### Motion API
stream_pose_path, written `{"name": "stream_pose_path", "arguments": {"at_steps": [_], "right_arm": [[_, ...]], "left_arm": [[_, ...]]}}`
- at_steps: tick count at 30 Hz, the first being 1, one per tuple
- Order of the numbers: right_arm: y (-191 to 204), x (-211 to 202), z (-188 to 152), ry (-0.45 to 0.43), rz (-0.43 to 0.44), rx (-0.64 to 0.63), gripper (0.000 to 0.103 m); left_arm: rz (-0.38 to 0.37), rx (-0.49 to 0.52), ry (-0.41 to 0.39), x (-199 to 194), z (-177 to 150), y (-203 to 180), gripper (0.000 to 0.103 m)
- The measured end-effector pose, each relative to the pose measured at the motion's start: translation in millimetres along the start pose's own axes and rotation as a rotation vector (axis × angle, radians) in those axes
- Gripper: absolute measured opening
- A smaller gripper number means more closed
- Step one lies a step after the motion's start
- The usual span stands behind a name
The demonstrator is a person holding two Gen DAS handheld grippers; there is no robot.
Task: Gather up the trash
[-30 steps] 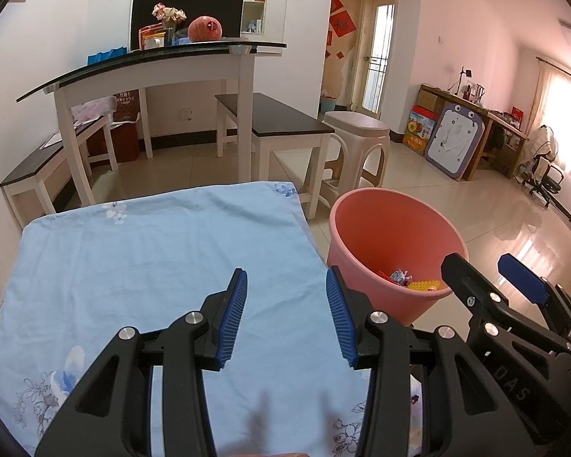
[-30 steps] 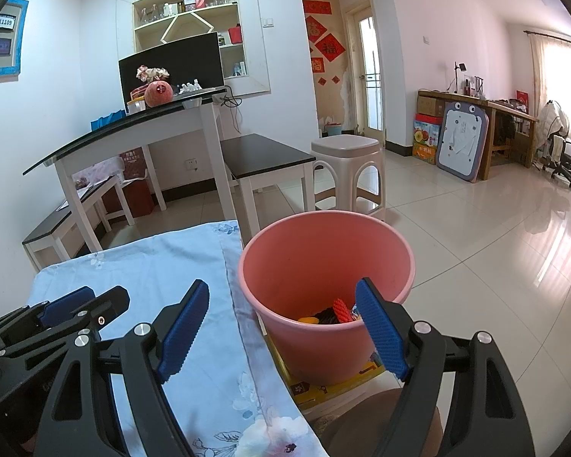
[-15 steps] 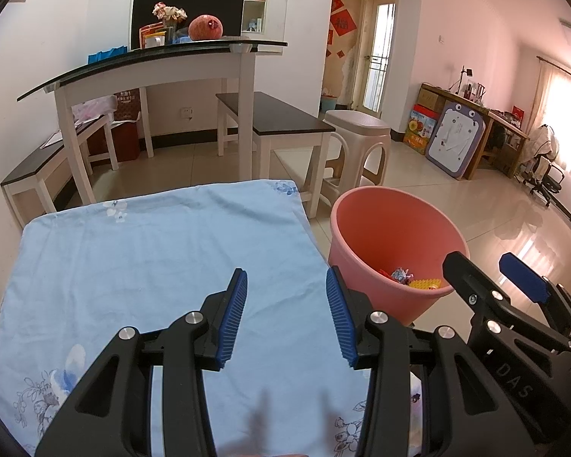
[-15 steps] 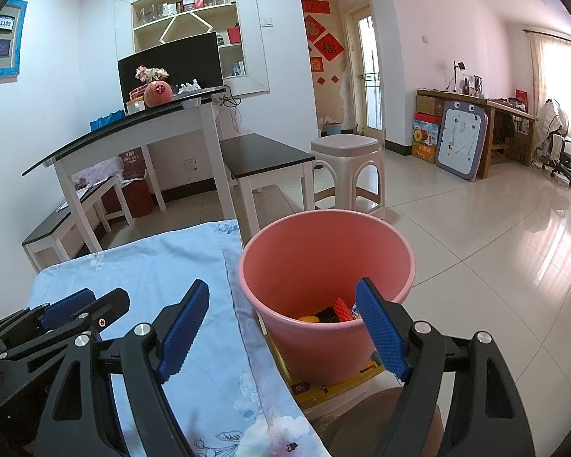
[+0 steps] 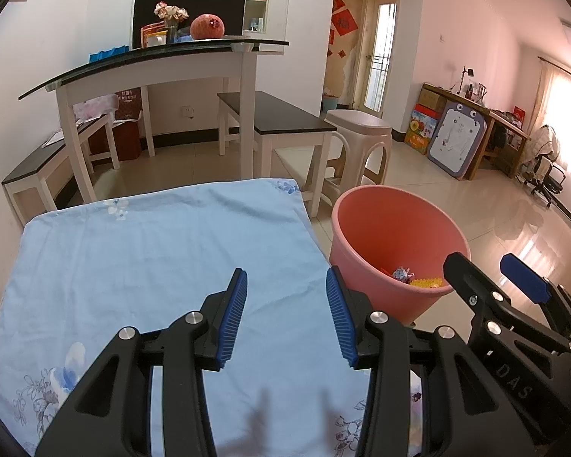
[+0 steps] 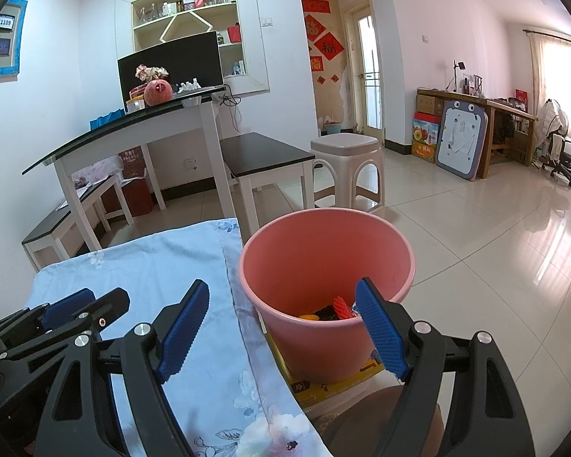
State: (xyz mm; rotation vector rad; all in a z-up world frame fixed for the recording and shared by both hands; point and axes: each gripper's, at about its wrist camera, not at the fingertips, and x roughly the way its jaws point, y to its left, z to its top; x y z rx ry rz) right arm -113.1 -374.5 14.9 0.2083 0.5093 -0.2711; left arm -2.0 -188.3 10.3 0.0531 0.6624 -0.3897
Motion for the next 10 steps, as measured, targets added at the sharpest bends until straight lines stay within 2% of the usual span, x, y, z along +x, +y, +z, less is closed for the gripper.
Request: {"name": "stream_pose_path", "arguments": {"at_steps": [10], "right_arm": [[3.9, 2.3, -6.1, 0.008, 0.006, -0.005, 0.078]], "left_arm": [[-0.001, -0.003, 0.017, -0.6, -1.5, 5.5, 0.044]]}}
